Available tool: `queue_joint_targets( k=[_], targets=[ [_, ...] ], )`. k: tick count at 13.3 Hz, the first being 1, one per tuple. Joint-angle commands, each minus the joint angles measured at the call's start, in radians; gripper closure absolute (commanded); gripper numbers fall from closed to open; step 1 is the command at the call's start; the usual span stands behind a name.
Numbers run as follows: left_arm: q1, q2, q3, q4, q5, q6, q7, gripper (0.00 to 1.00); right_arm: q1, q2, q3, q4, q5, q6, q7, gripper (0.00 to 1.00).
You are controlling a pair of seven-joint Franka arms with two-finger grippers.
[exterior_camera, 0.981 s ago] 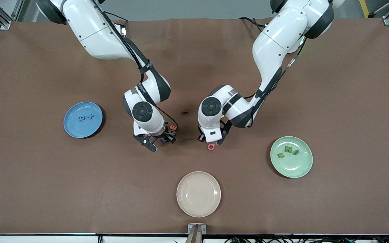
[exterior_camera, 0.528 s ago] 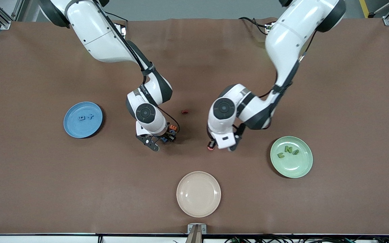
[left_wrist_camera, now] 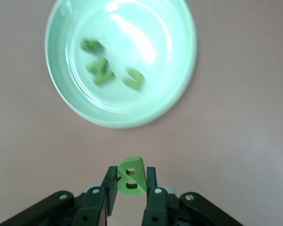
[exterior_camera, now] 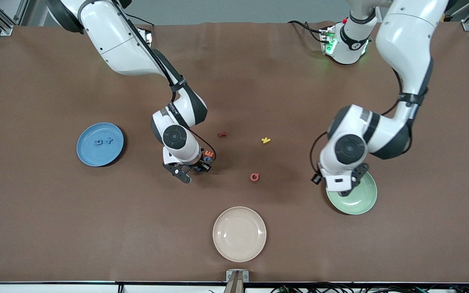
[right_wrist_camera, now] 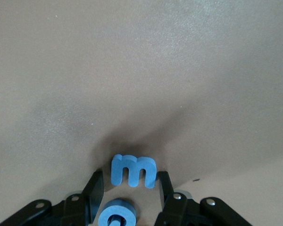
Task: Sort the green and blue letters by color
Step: 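Grasp the green B with the left gripper while the right gripper grasps the E, then place the B with the left gripper while the right gripper lifts the blue E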
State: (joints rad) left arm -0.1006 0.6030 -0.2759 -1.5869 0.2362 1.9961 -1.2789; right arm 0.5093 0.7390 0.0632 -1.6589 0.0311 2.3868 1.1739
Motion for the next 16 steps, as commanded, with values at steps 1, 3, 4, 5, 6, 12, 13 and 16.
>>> queue_joint_targets(
  k=[1,3,4,5,6,12,13,16],
  targets=[
    [0.113,-0.011,-0.009,-0.074,0.011,0.070,0.148,1.00,0.011,0.013,-0.014,0.021,-0.028,-0.005,0.012,0.44],
    [0.150,0.009,-0.009,-0.064,0.011,0.089,0.173,1.00,0.011,0.013,-0.017,0.021,-0.034,-0.005,0.012,0.45],
    [0.156,0.021,-0.009,-0.064,0.011,0.119,0.185,1.00,0.011,0.013,-0.020,0.021,-0.043,-0.005,0.012,0.46],
    [0.157,0.030,-0.003,-0.064,0.012,0.150,0.200,0.99,0.012,0.013,-0.022,0.022,-0.048,-0.005,0.012,0.47],
    [0.159,0.049,0.001,-0.061,0.012,0.177,0.220,0.99,0.012,0.013,-0.022,0.021,-0.048,-0.005,0.013,0.49],
    [0.212,0.124,0.017,0.022,0.009,0.196,0.439,0.96,0.011,0.013,-0.022,0.021,-0.048,0.000,0.013,0.77],
    [0.213,0.133,0.017,0.037,0.009,0.196,0.464,0.84,0.009,0.013,-0.022,0.021,-0.046,0.002,0.013,0.79],
    [0.216,0.159,0.017,0.081,0.009,0.196,0.478,0.00,-0.006,0.002,-0.022,0.021,-0.043,0.014,0.001,0.82]
  ],
)
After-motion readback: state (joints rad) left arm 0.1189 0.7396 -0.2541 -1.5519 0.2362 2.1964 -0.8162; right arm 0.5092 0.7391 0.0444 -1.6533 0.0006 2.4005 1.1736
